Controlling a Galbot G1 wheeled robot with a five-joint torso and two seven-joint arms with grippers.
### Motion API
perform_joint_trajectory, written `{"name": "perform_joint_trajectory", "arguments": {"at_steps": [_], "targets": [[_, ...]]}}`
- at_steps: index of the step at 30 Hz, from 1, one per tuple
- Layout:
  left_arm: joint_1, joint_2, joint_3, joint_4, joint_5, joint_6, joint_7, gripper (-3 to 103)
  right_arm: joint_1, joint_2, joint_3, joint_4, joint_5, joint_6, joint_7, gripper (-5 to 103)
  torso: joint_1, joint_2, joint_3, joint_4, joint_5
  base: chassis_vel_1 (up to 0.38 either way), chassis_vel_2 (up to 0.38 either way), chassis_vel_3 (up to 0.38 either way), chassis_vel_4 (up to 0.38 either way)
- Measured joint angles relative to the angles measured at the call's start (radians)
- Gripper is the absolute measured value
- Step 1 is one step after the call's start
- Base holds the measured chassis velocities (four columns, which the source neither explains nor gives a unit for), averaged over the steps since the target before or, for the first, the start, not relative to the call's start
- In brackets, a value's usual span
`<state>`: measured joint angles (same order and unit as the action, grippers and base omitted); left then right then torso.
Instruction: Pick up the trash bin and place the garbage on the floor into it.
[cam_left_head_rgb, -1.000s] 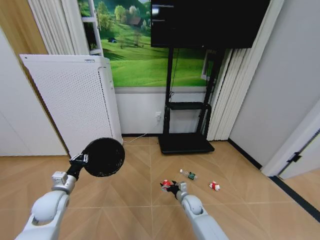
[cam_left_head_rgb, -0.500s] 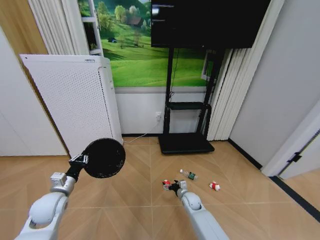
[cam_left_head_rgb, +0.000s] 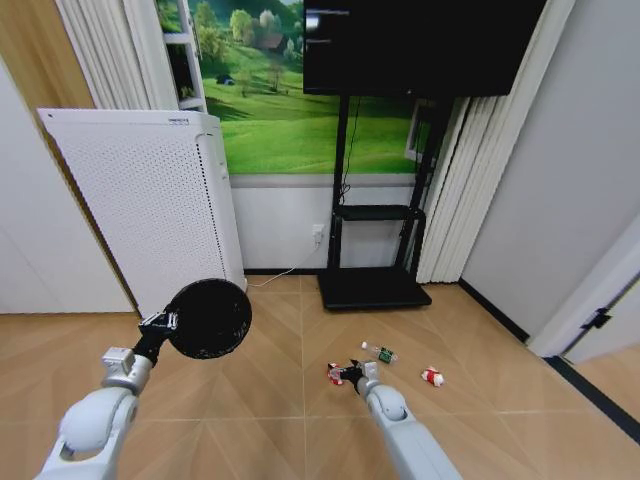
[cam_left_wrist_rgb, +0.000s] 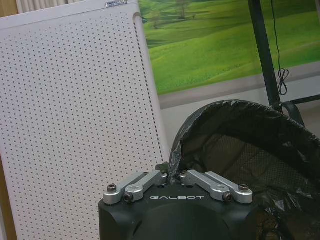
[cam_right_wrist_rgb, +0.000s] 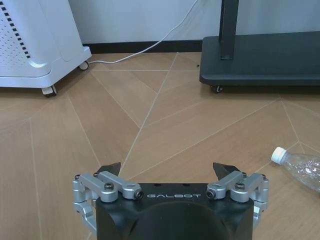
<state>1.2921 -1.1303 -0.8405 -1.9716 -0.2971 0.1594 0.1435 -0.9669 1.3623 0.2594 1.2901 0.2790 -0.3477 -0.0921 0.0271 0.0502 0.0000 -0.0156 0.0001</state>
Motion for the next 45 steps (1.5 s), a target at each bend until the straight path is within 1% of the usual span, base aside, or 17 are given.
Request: {"name": "perform_joint_trajectory", "arguments": {"at_steps": [6,23,25,26,27,29,35,39,45], "targets": [[0.006,0.0,-0.001,0.003,-0.001,0.002,0.009,3,0.004,0.005,0.001,-0.032,-0.012,0.014,0.0,100,0.0,0.0,0.0,-0.0001,-0.0001,-0.059,0.055,0.045,-0.046],[-0.021,0.005,0.008,0.021,-0.012,0.009,0.012,3,0.016,0.017,-0.001,-0.079,-0.028,0.019,0.006,100,0.0,0.0,0.0,0.0,-0.0001,-0.065,0.063,0.057,-0.053],[-0.023,0.003,0.012,0.02,-0.024,0.015,0.007,3,0.006,0.013,0.002,-0.066,-0.033,-0.007,0.009,100,0.0,0.0,0.0,-0.0001,-0.0001,-0.063,0.078,0.064,-0.034],[-0.023,0.003,0.012,0.02,-0.024,0.015,0.007,3,0.006,0.013,0.002,-0.066,-0.033,-0.007,0.009,100,0.0,0.0,0.0,-0.0001,-0.0001,-0.036,0.087,0.057,-0.034],[-0.027,0.001,0.014,0.02,-0.031,0.019,0.004,3,-0.006,0.009,0.005,-0.047,-0.033,-0.05,0.012,100,0.0,0.0,0.0,0.0,-0.0001,-0.036,0.087,0.076,-0.039],[-0.034,-0.002,0.016,0.021,-0.042,0.023,-0.004,3,-0.028,0.008,0.008,-0.039,-0.049,-0.097,0.022,100,0.0,0.0,0.0,-0.0001,0.0,-0.013,0.029,0.038,-0.008],[-0.032,-0.001,0.019,0.018,-0.044,0.026,-0.007,3,-0.035,0.023,0.02,-0.078,-0.074,-0.123,0.043,100,0.0,0.0,0.0,0.0,-0.0001,0.0,0.0,0.0,0.0],[-0.024,0.0,0.017,0.012,-0.043,0.027,-0.007,3,-0.026,0.037,0.026,-0.124,-0.085,-0.113,0.05,100,0.0,0.0,0.0,0.0,0.0,0.0,0.0,0.0,0.0],[-0.016,-0.001,0.013,0.005,-0.041,0.029,-0.008,3,-0.012,0.05,0.028,-0.153,-0.054,-0.128,0.071,100,0.0,0.0,0.0,0.0,-0.0001,0.0,0.0,0.0,0.0]]}}
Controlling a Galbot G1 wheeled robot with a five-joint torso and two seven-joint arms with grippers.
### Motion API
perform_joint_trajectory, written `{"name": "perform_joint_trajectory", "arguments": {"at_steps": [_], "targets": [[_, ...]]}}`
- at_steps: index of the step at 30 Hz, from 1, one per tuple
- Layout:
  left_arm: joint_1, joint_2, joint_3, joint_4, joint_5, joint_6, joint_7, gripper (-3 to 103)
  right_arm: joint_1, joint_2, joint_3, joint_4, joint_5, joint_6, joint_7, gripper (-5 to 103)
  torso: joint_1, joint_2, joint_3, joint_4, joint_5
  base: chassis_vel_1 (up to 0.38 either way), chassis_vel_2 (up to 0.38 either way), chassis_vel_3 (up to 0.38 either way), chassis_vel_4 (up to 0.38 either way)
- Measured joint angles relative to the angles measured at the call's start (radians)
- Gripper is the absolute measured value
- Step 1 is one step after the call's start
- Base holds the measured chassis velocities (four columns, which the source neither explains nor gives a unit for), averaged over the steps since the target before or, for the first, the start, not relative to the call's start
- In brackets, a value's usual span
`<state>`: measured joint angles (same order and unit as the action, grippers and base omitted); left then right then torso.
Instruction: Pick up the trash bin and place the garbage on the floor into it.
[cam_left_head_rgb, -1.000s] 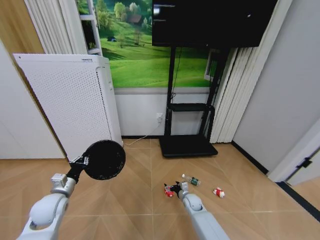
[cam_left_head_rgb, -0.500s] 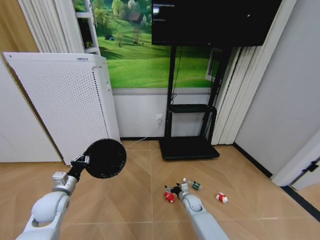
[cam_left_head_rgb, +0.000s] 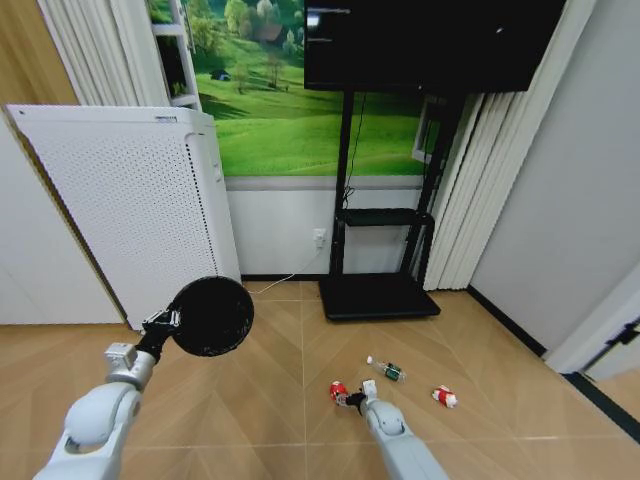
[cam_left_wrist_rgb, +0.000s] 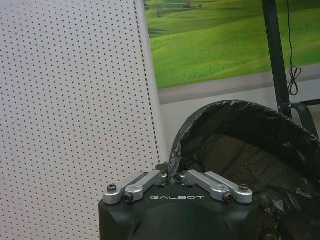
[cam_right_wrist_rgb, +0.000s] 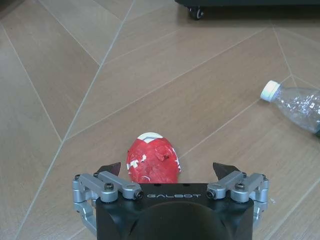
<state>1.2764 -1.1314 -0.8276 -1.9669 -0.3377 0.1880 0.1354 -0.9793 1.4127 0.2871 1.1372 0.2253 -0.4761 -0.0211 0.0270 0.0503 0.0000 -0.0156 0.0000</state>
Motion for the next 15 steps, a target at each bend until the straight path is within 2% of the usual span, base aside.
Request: {"name": "perform_joint_trajectory", "arguments": {"at_steps": [6,15], "targets": [[0.016,-0.008,-0.005,-0.012,0.001,0.001,-0.002,3,0.016,0.015,0.002,-0.068,0.015,0.006,0.008,100,0.0,0.0,0.0,-0.0001,0.0,0.0,0.0,0.0,0.0],[0.035,-0.018,-0.012,-0.033,0.006,0.003,-0.005,3,0.049,0.052,0.001,-0.164,-0.008,0.074,0.027,100,0.0,0.0,0.0,-0.0001,0.0,0.0,0.0,0.0,0.0]]}}
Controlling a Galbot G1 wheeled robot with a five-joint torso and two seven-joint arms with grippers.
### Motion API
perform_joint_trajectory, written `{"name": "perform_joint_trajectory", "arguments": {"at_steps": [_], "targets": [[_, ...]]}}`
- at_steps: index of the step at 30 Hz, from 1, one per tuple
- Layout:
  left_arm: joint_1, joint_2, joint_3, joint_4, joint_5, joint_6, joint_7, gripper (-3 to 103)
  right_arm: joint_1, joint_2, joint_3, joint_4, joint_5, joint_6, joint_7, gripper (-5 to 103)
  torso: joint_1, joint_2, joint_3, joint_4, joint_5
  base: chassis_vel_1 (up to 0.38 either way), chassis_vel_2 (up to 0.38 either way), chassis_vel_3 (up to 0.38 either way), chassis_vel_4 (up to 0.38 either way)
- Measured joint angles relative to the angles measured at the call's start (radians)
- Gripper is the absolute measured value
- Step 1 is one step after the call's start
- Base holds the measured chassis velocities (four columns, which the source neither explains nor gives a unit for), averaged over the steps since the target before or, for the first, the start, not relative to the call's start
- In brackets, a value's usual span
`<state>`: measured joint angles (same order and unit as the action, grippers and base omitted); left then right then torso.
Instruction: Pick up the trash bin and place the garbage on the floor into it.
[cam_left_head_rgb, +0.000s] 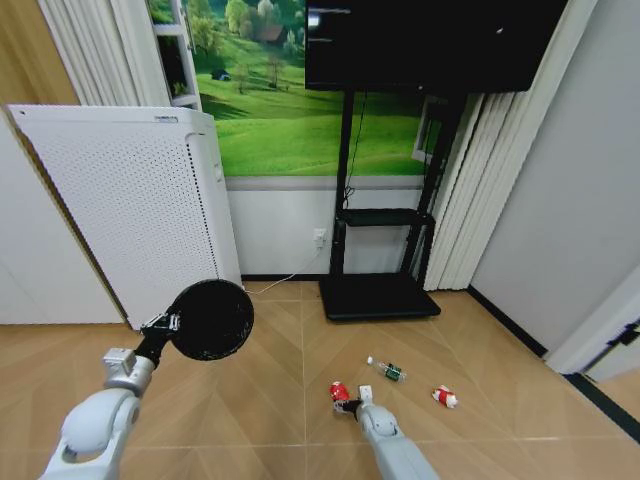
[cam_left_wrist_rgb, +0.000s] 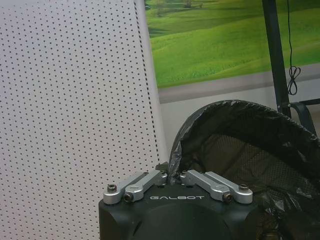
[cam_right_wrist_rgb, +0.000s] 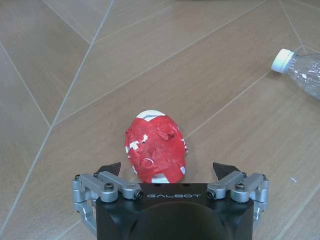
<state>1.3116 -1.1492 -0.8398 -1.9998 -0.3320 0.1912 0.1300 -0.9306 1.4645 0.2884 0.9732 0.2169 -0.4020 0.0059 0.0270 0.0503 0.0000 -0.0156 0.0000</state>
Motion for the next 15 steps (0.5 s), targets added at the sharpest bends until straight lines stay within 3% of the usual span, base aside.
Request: {"name": "perform_joint_trajectory", "arguments": {"at_steps": [15], "targets": [[0.022,0.003,-0.021,-0.021,-0.008,0.001,0.003,3,0.05,0.035,0.009,-0.083,-0.059,0.059,0.006,100,0.0,0.0,0.0,0.0,0.0,0.0,0.0,0.0,0.0]]}}
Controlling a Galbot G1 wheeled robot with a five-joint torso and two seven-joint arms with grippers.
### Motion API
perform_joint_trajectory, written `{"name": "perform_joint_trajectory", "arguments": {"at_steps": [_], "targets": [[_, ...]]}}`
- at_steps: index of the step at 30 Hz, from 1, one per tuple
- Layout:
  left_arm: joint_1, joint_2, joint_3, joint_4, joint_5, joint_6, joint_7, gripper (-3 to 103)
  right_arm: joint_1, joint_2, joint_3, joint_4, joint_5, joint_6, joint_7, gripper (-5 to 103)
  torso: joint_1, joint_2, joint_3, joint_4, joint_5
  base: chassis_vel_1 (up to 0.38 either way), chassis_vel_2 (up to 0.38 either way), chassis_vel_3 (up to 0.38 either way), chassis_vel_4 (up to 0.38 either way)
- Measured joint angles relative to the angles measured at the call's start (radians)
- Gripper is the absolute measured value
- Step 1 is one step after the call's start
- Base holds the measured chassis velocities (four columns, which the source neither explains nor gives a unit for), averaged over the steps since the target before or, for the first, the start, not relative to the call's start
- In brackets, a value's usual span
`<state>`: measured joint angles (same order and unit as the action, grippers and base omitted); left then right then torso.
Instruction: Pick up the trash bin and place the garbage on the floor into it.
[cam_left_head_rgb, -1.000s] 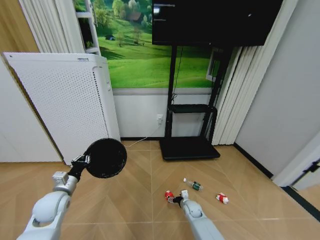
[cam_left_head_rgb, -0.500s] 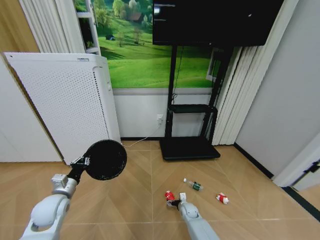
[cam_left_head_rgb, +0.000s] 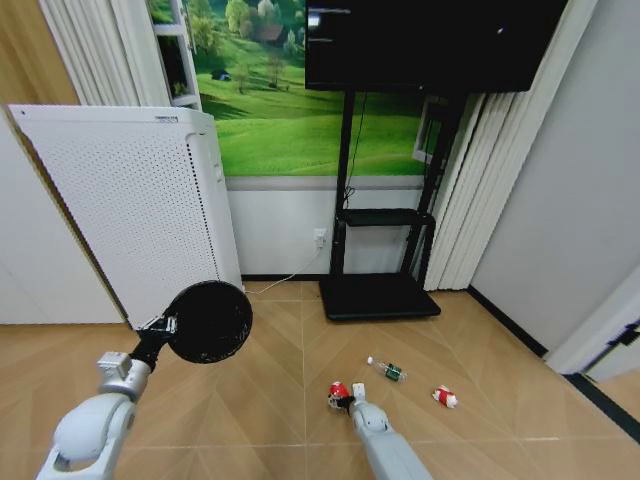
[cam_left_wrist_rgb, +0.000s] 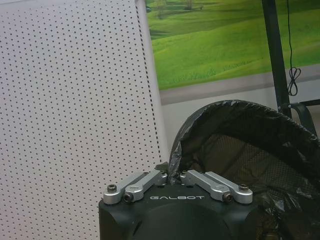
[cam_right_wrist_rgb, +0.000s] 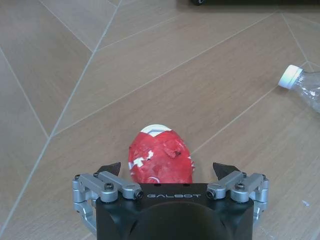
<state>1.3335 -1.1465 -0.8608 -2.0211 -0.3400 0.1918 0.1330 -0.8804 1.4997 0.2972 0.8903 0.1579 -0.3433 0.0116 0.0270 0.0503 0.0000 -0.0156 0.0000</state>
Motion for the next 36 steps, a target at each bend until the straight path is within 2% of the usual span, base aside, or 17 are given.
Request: {"name": "perform_joint_trajectory", "arguments": {"at_steps": [12,23,24,26,27,30,32,33,35,36], "targets": [[0.002,0.0,0.0,-0.005,-0.002,0.0,0.001,3,0.018,-0.002,0.011,-0.045,-0.025,0.015,-0.001,100,0.0,0.0,0.0,0.0,0.0,0.0,0.0,0.0,0.0],[-0.002,0.011,-0.003,-0.004,-0.013,0.0,0.001,3,0.007,0.025,0.022,-0.048,-0.042,0.025,0.005,100,0.0,0.0,0.0,0.0,0.0,0.0,0.0,0.0,0.0],[-0.004,0.012,-0.003,-0.002,-0.013,0.0,0.001,3,0.007,0.025,0.021,-0.047,-0.042,0.025,0.005,103,0.0,0.0,0.0,0.0,0.0,0.0,0.0,0.0,0.0],[-0.007,0.012,-0.004,0.002,-0.013,0.0,0.001,3,0.009,0.024,0.02,-0.049,-0.042,0.029,0.005,95,0.0,0.0,0.0,0.0,0.0,0.0,0.0,0.0,0.0],[-0.007,0.012,-0.004,0.002,-0.013,0.0,0.001,3,0.009,0.024,0.02,-0.049,-0.042,0.029,0.005,95,0.0,0.0,0.0,0.0,0.0,0.0,0.0,0.0,0.0],[-0.012,0.01,-0.002,0.005,-0.011,0.0,0.001,3,0.012,0.02,0.02,-0.054,-0.042,0.036,0.002,79,0.0,0.0,0.0,0.0001,0.0001,0.0,0.0,0.0,0.0],[-0.013,0.008,0.0,0.007,-0.01,-0.001,0.001,3,0.013,0.019,0.02,-0.054,-0.042,0.038,0.002,79,0.0,0.0,0.0,0.0001,0.0001,0.0,0.0,0.0,0.0],[-0.014,0.006,0.002,0.008,-0.008,-0.001,0.001,3,0.013,0.017,0.02,-0.055,-0.042,0.039,0.0,68,0.0,0.0,0.0,0.0001,0.0001,0.0,0.0,0.0,0.0],[-0.014,0.006,0.003,0.009,-0.008,-0.001,0.001,3,0.013,0.017,0.02,-0.055,-0.042,0.04,0.0,68,0.0,0.0,0.0,0.0001,0.0001,0.0,0.0,0.0,0.0],[-0.014,0.005,0.004,0.009,-0.007,-0.001,0.001,3,0.013,0.016,0.021,-0.055,-0.042,0.04,-0.001,62,0.0,0.0,0.0,0.0001,0.0001,0.0,0.0,0.0,0.0]]}}
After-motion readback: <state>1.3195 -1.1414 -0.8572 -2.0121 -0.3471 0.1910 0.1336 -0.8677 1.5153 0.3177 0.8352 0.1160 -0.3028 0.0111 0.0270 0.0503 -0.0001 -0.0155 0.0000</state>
